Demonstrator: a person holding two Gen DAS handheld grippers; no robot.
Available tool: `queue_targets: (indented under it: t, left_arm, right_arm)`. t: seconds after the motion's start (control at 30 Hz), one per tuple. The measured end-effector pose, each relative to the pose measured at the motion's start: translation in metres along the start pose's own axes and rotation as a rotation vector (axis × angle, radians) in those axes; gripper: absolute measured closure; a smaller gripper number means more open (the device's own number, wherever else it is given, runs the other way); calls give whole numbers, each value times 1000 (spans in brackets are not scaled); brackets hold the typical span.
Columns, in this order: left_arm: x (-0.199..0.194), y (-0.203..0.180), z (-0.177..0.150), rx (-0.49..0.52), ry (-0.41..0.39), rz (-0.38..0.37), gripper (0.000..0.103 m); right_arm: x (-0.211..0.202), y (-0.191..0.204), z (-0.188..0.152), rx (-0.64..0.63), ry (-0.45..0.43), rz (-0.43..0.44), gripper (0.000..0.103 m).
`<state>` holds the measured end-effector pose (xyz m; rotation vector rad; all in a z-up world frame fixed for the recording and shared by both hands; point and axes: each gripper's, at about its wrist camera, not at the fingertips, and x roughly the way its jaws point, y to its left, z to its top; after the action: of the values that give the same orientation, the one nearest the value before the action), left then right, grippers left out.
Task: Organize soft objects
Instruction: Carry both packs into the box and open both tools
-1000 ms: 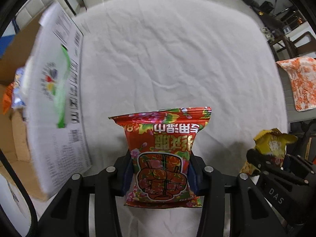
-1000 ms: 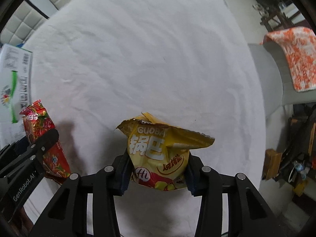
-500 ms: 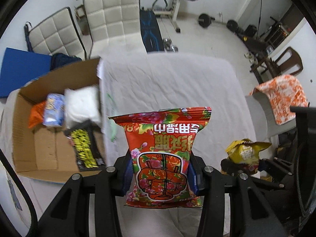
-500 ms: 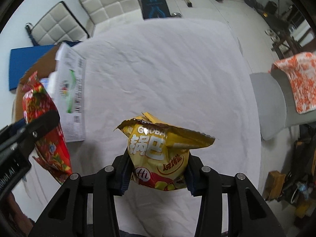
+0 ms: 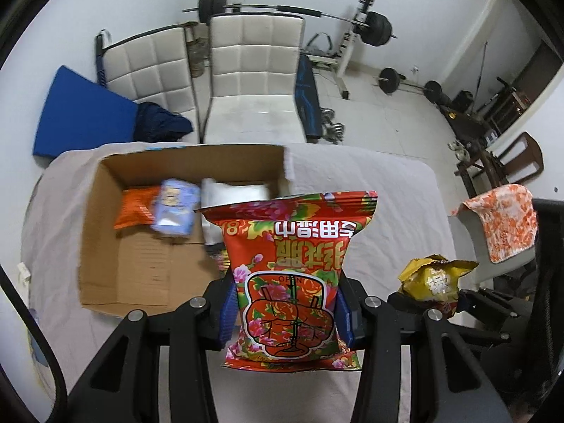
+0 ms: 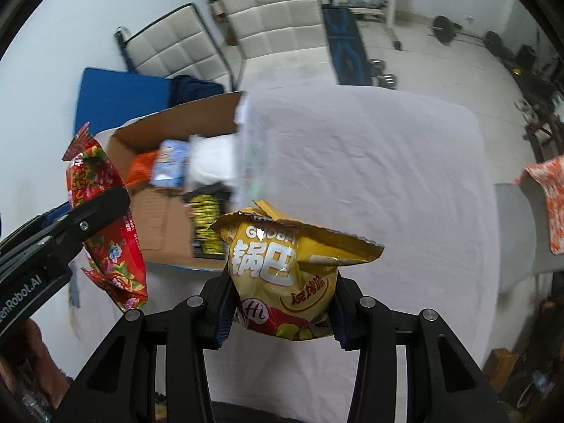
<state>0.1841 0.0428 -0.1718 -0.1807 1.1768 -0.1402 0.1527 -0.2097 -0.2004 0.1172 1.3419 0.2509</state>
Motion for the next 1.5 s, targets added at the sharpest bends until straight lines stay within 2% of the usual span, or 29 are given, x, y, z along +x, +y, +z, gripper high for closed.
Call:
queue_targets:
  t: [0.3, 0.47, 0.6, 0.9, 1.2, 1.33, 1.4, 1.5]
  left_arm:
    - [28, 116, -5, -83, 93, 73, 61]
    - [58, 156, -3, -111, 172, 72, 61]
    - [84, 179, 2, -125, 225, 70, 61]
    - [137, 201, 1, -118, 349, 39, 61]
    - [177, 209, -14, -118, 463, 16, 60]
    - [184, 211, -18, -128, 483, 14, 59]
    - [184, 213, -19, -137, 487, 13, 59]
    - [185, 214, -22, -154, 492, 5, 59]
  right_arm:
    - [50, 91, 25, -70, 55, 87, 56]
    - [100, 139, 39, -97, 107, 100, 56]
    - [139, 160, 46, -101, 149, 84, 56]
    - [210, 173, 53, -71, 242, 84, 56]
    - [257, 176, 53, -46, 312, 82, 55]
    - [270, 178, 53, -46, 329, 68, 54]
    - [274, 179, 53, -50, 338, 66, 51]
    - [282, 184, 53, -62, 333, 59, 36]
